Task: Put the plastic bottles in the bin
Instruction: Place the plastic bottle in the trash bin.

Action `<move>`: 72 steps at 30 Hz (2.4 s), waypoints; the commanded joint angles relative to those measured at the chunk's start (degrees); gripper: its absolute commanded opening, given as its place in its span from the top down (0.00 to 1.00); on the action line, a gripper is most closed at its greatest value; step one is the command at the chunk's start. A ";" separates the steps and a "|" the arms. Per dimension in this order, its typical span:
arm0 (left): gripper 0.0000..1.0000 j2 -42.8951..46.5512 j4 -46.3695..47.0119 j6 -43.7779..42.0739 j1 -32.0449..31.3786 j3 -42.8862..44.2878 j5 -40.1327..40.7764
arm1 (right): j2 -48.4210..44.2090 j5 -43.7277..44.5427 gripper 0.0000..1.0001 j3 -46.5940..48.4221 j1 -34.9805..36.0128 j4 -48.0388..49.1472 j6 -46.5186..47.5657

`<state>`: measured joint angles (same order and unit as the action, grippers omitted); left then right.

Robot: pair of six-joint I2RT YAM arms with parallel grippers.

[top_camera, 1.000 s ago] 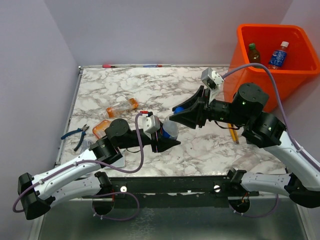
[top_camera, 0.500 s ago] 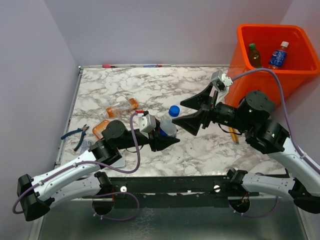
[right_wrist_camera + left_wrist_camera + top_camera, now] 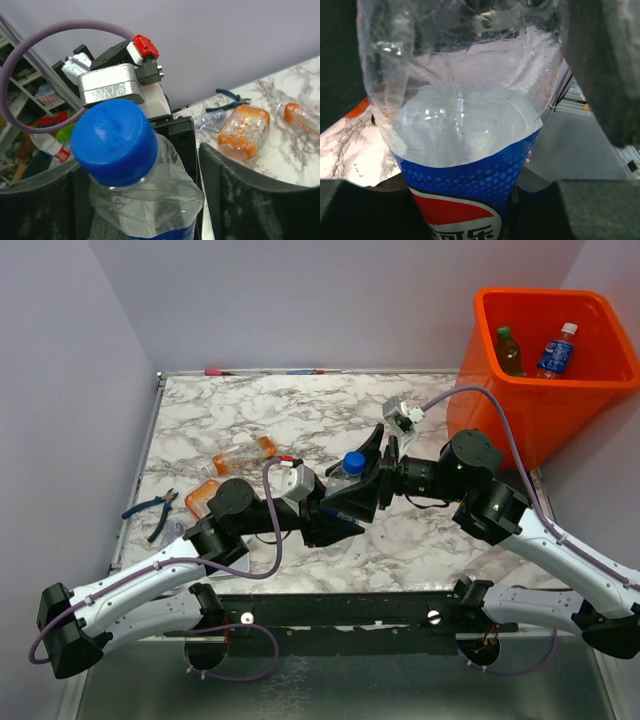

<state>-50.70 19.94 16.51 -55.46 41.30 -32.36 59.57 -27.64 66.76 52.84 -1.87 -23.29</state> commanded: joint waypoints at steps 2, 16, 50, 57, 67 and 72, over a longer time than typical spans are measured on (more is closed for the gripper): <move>0.76 0.98 4.93 1.72 0.00 0.48 -3.28 | 0.06 -2.63 0.48 -1.31 0.07 6.64 -1.34; 0.75 1.08 4.30 0.43 0.00 0.06 -1.92 | -3.47 6.67 0.14 1.47 0.07 2.08 0.58; 0.01 15.46 -4.66 -12.27 0.00 -4.31 34.43 | 0.52 61.65 1.00 28.39 0.07 -13.30 23.27; 0.01 22.32 -0.89 -18.81 0.00 -12.71 48.83 | 5.29 75.36 1.00 18.72 -1.44 55.16 72.94; 0.01 22.93 0.25 -18.39 0.09 -17.55 55.05 | 28.01 79.36 1.00 44.48 -39.09 28.81 41.70; 0.01 24.34 -1.11 -19.61 0.13 -18.03 60.85 | 32.10 73.86 1.00 40.86 -49.31 23.05 28.62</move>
<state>-27.88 18.65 -1.63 -55.31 24.36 22.09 91.15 48.86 109.23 9.63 28.51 21.19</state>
